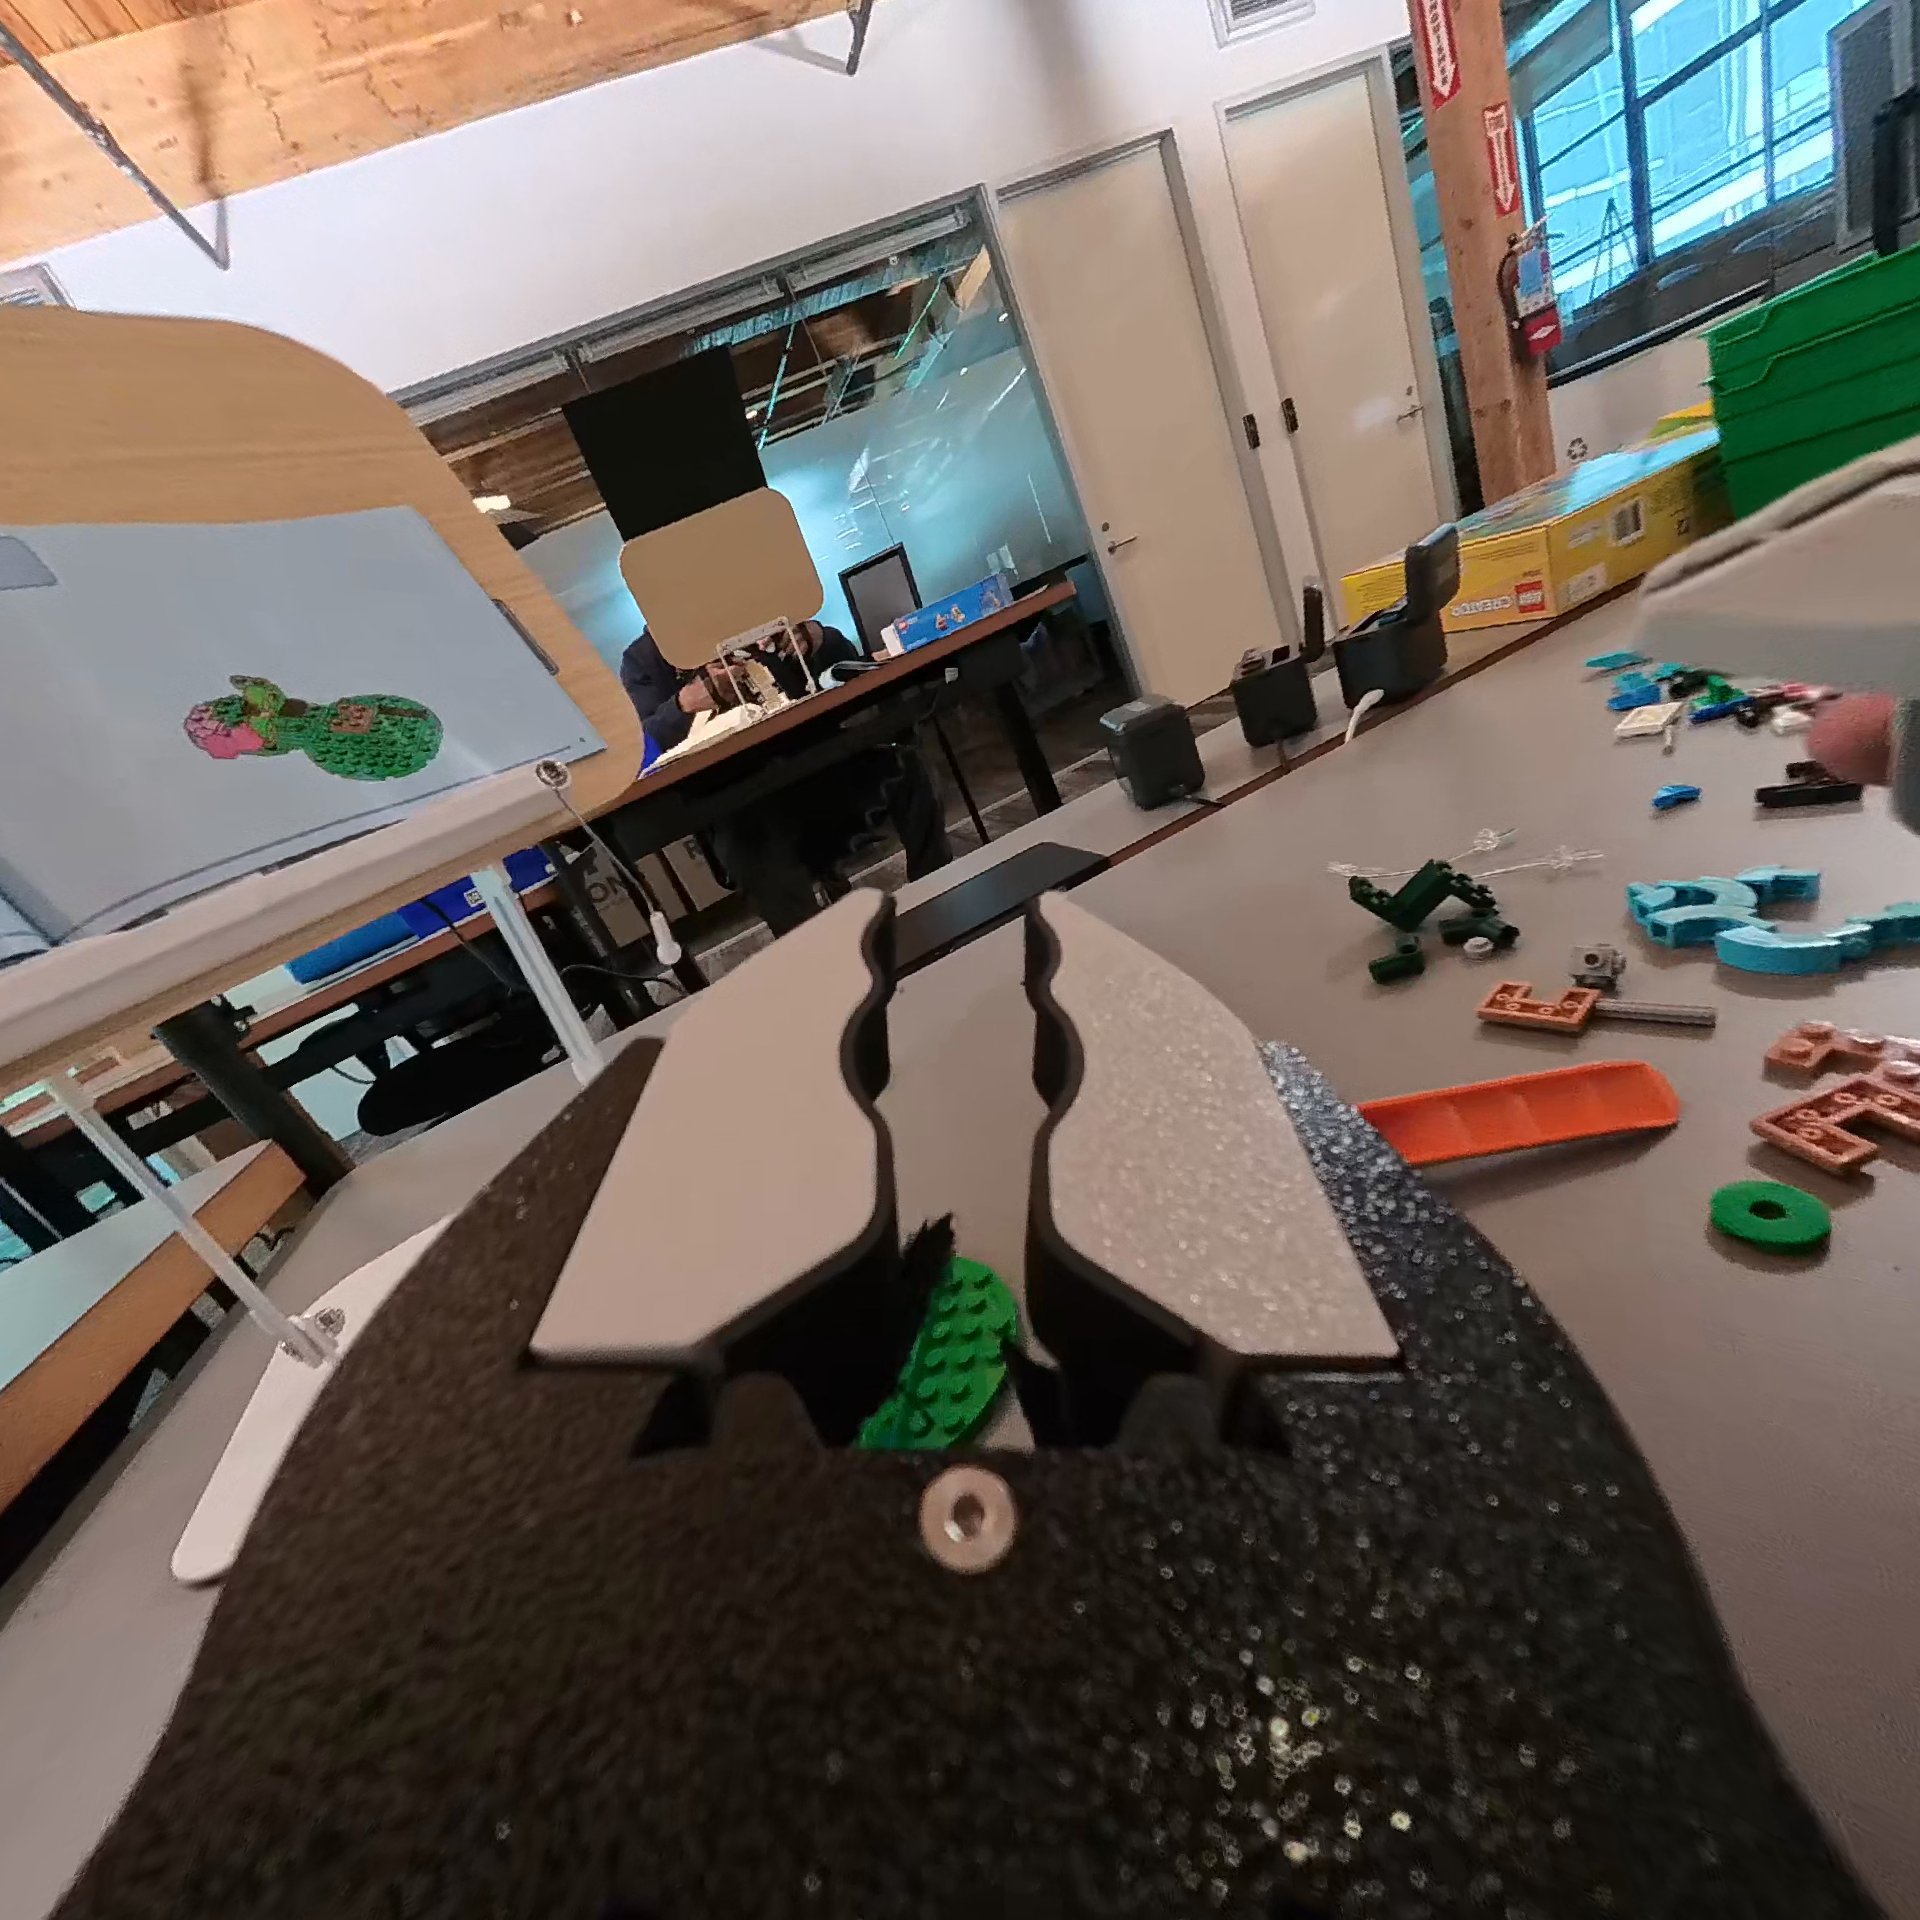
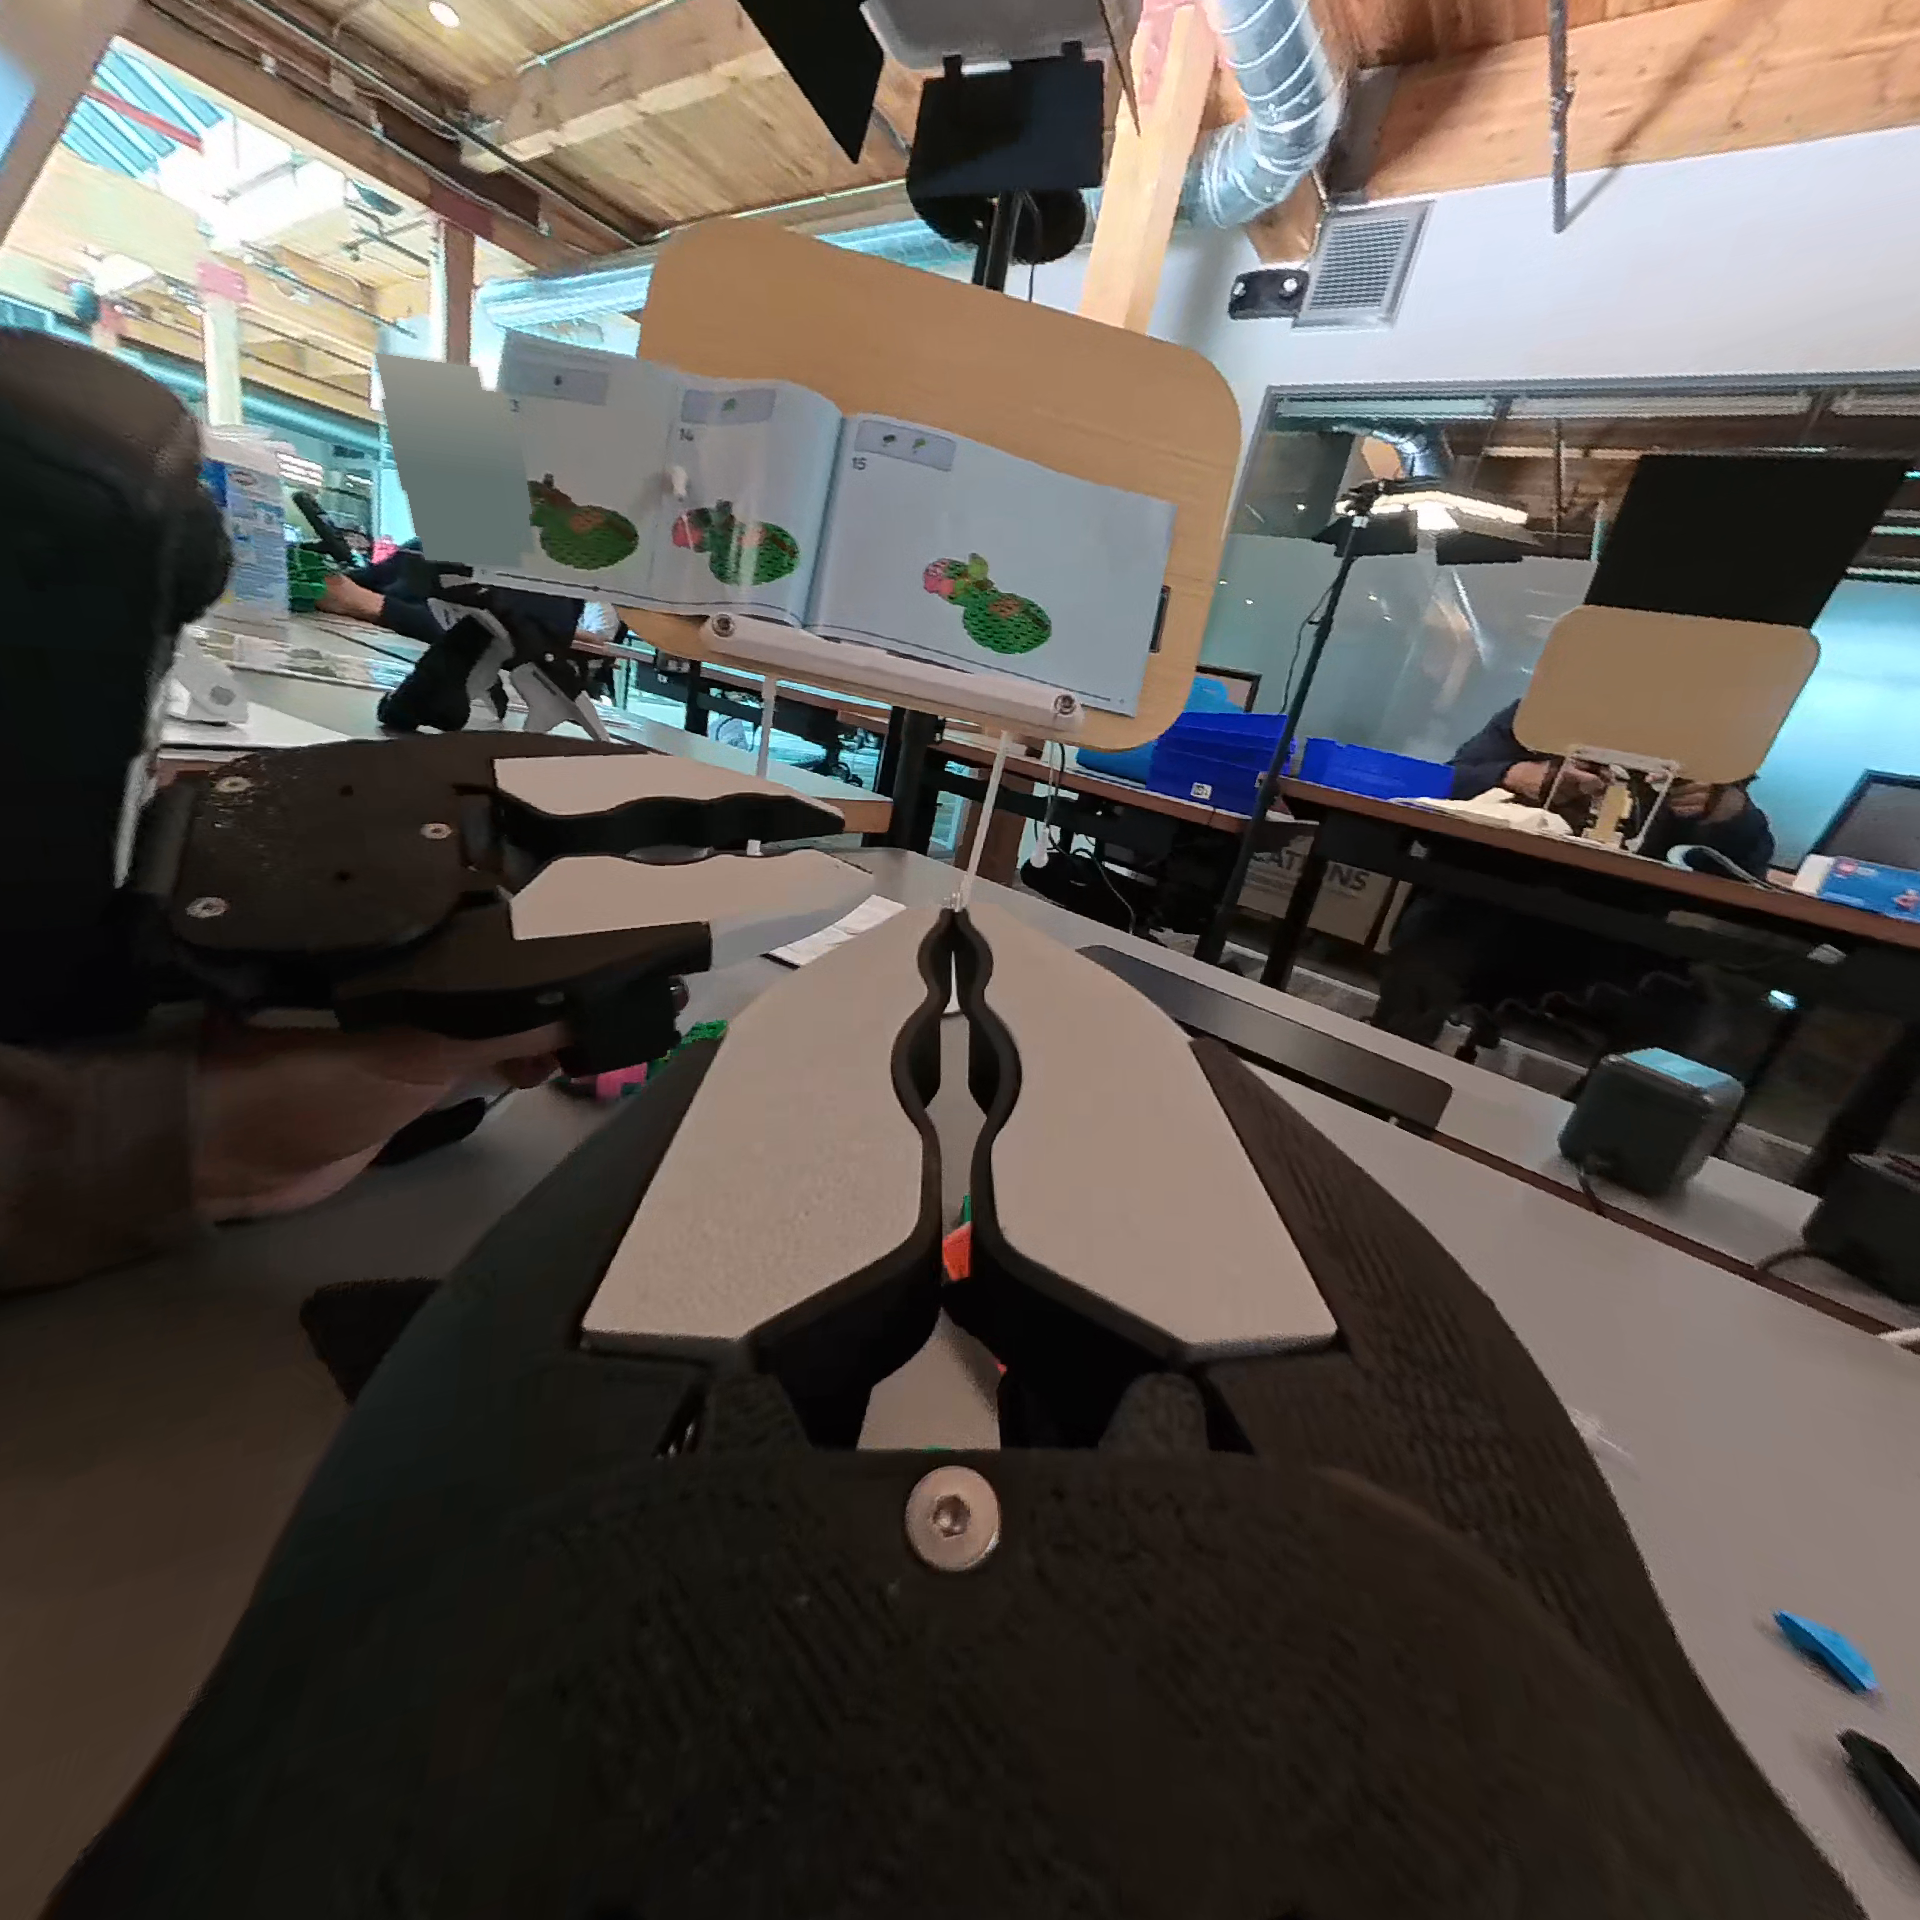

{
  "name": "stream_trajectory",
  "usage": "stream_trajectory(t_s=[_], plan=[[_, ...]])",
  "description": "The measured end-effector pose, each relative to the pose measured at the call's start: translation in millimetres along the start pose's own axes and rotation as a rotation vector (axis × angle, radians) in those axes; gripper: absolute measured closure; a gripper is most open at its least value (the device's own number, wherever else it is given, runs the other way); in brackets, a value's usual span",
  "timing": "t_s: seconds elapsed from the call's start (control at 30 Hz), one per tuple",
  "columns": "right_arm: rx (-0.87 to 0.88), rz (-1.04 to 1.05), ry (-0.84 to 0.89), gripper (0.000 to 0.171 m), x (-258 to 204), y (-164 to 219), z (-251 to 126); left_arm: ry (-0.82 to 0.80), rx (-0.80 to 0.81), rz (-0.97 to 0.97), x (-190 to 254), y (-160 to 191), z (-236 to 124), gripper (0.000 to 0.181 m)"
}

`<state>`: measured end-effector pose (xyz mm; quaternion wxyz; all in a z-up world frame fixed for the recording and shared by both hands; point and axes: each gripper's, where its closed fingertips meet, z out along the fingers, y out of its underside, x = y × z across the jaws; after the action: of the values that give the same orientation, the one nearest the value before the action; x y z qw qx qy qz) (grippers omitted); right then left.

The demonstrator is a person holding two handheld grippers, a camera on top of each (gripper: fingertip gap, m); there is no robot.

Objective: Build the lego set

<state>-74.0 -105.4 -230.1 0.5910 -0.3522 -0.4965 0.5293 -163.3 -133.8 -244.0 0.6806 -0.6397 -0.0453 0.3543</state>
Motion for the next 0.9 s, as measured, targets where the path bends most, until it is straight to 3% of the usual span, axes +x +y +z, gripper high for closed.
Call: stream_trajectory(t_s=[0.33,0.5,0.6,0.77,0.9], plan=[[0.000,-0.140,0.043,0.171,15.1,-5.3,-2.1,0.110,0.056,0.073,25.4,-10.5,-3.3,0.158],[-0.079,-0.141,0.139,0.169,81.2,-13.6,-14.9,0.161,0.076,-0.041,33.7,-15.9,-2.0,0.159],[-0.244,-0.041,0.164,0.162,141.4,5.6,-37.1,0.183,0.087,-0.075,35.8,-18.2,-2.4,0.159],[-0.679,0.021,0.168,0.149,238.4,76.1,-84.5,0.162,0.076,-0.081,30.7,-16.4,-3.0,0.159],[-0.981,0.134,0.003,0.144,261.3,122.5,-104.8,0.159,0.070,-0.082,30.3,-15.5,-2.3,0.159]])
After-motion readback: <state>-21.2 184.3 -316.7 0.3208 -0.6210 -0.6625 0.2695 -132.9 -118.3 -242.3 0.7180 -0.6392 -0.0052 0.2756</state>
